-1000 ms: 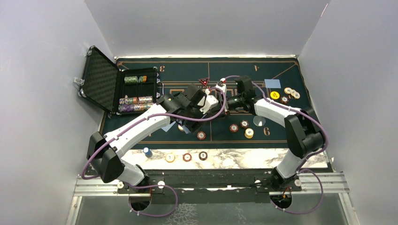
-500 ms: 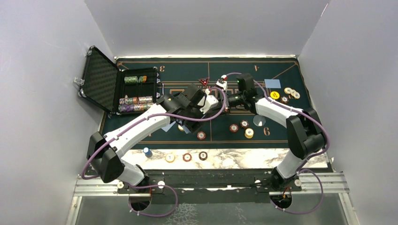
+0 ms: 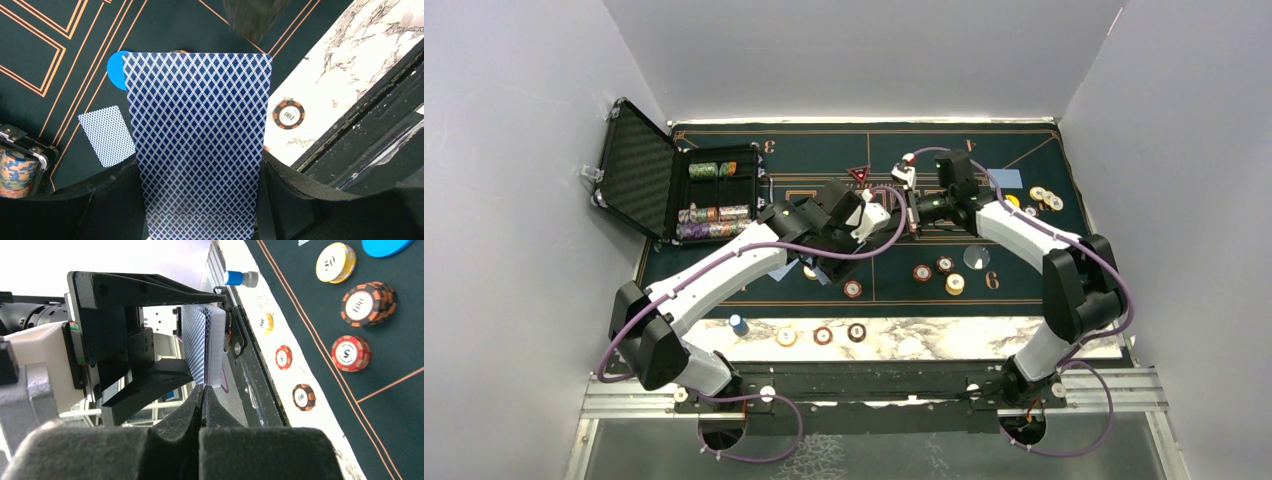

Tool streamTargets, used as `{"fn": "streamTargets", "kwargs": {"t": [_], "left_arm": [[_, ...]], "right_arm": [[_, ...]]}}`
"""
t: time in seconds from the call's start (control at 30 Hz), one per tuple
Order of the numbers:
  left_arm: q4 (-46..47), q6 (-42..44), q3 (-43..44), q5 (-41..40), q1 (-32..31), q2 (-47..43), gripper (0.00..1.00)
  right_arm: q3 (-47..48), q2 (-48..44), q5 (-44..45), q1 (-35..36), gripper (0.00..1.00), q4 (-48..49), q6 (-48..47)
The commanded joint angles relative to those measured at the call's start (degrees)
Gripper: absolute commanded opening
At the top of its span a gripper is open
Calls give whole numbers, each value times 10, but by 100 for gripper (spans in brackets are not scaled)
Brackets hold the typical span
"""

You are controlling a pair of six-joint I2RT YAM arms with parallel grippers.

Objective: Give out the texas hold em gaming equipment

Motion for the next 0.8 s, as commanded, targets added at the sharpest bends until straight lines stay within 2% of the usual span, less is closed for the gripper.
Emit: {"fn": "streamTargets", "kwargs": {"t": [0.0, 0.13, 0.2, 0.23, 0.3, 0.37, 0.5, 0.63, 0.77], "left_arm": [[11, 3, 6, 2, -2, 0, 0], [10, -6, 6, -2, -2, 3, 0], [16, -7, 2, 2, -1, 0, 0], [19, -7, 0, 3, -2, -3, 0], [22, -4, -4, 4, -2, -5, 0], [22, -2, -7, 6, -2, -6, 0], [23, -2, -6, 8, -2, -5, 0], [23, -3, -2, 9, -2, -3, 0], [23, -3, -1, 8, -1, -3, 0]], "right_arm": [[26, -25, -19, -26, 1, -53, -63], [41, -39, -28, -55, 1, -119, -148], [29, -40, -35, -59, 1, -119, -152], [24, -31, -48, -58, 5, -115, -134], [5, -21, -49, -46, 24, -76, -84], [-12, -24, -42, -24, 39, -11, -28], [-32, -18, -37, -7, 52, 73, 42], [-38, -1, -43, 13, 53, 106, 68], [-44, 9, -49, 19, 49, 147, 106]]}}
